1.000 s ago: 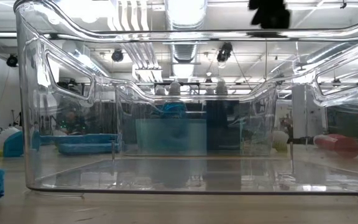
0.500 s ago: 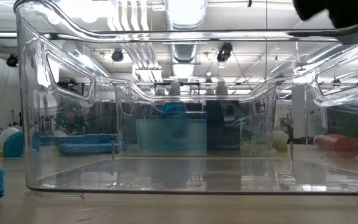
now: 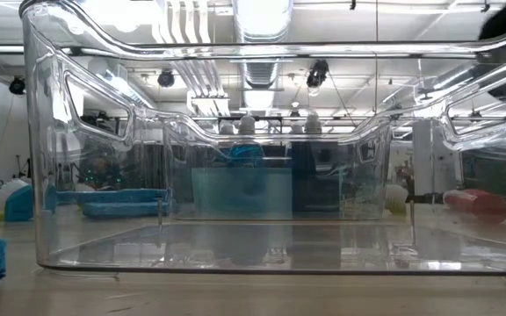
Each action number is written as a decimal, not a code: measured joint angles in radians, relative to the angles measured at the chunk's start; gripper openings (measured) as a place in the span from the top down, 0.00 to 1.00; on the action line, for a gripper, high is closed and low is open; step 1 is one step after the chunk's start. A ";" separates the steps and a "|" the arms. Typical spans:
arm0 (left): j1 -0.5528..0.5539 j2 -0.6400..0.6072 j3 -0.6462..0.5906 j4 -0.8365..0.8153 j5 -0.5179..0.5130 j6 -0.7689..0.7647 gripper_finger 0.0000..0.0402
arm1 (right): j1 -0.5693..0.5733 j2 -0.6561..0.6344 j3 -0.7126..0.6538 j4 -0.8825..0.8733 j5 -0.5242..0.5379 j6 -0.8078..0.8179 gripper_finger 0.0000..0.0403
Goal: Pick & Place Kitchen Sink Supplies
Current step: Put the blue sponge into the top transparent bin
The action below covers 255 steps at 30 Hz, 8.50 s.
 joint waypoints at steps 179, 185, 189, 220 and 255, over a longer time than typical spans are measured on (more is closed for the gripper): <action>-0.162 0.363 0.002 0.015 0.121 0.266 0.90 | -0.381 0.351 1.159 -0.164 0.220 -1.002 0.50; -0.163 0.363 0.002 0.043 0.123 0.242 0.90 | -0.394 0.385 1.160 -0.144 0.143 -1.016 0.50; -0.163 0.363 0.002 0.042 0.122 0.242 0.90 | -0.396 0.390 1.160 -0.142 0.142 -1.029 0.51; -0.157 0.353 0.001 0.052 0.117 0.181 0.90 | -0.411 0.408 1.163 -0.109 0.065 -1.061 0.70; -0.102 0.286 0.000 0.027 0.438 0.185 0.38 | -0.445 0.394 1.163 -0.298 -0.006 -1.189 0.92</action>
